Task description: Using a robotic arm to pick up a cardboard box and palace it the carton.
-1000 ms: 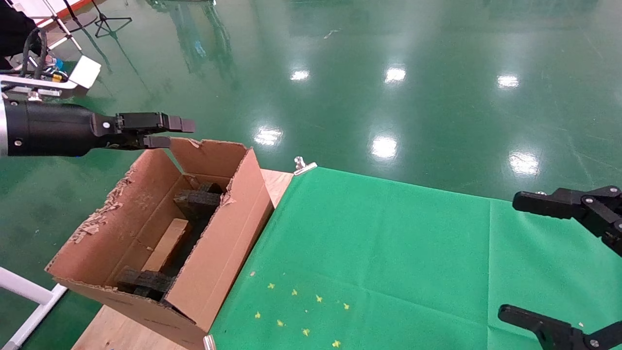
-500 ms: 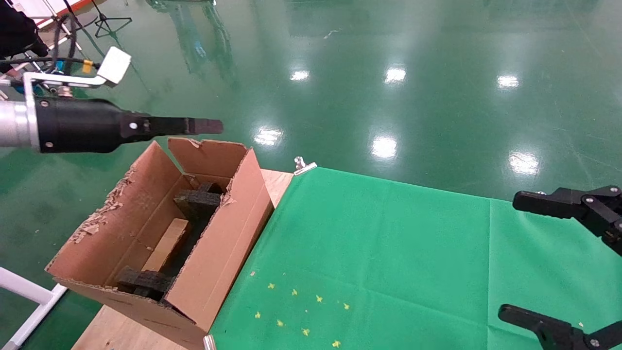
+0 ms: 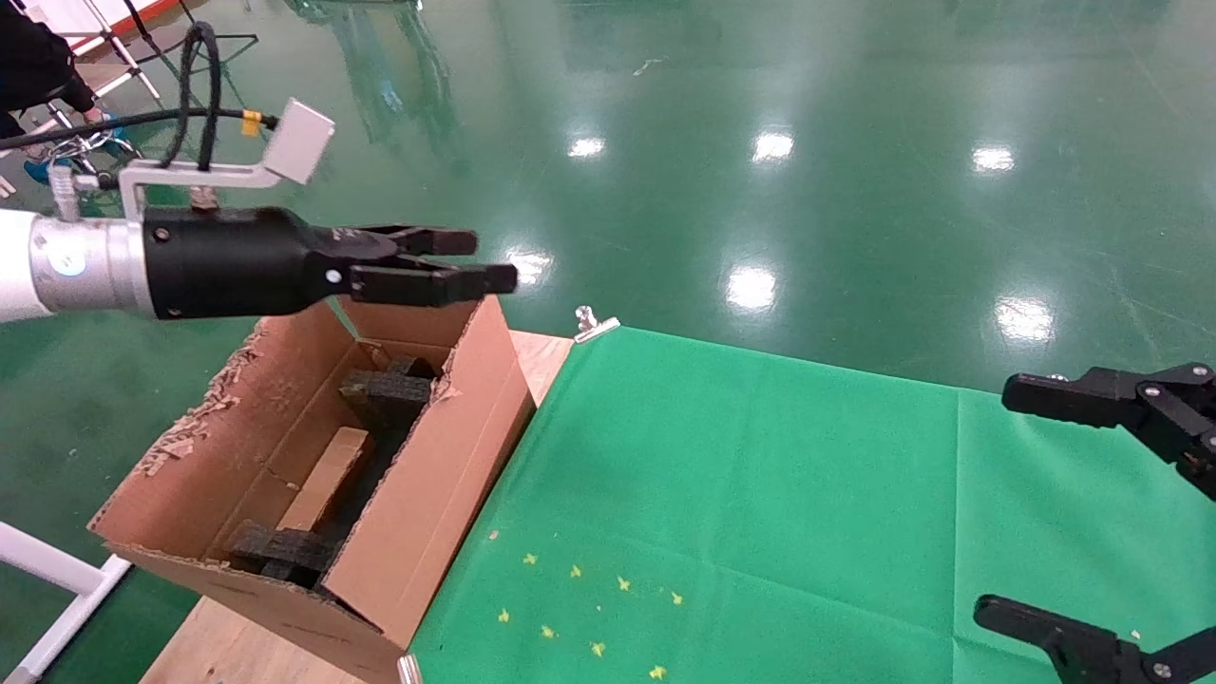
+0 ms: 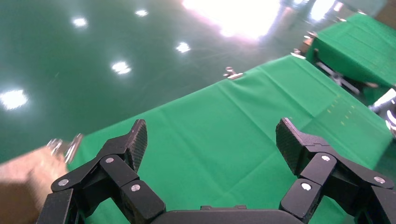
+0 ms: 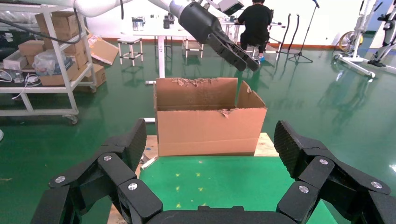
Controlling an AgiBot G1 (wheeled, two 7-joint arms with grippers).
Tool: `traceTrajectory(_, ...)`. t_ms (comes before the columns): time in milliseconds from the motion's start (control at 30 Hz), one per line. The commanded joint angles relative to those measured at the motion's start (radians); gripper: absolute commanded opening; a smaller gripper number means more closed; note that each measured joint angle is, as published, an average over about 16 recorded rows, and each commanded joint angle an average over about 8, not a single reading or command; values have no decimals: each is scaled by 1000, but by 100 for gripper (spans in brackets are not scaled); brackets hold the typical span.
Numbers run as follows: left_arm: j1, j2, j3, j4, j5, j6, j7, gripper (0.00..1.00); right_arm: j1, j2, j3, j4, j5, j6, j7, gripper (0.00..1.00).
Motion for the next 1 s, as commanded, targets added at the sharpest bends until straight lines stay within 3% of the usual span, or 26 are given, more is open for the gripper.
traceTrajectory(33,32,1,-11,-40,-30,-3,22,100,0,0,0,0,0,0,0,100)
traceTrajectory(1000,489,9,-159,-605,-459,-41,324,100,0,0,0,0,0,0,0,100)
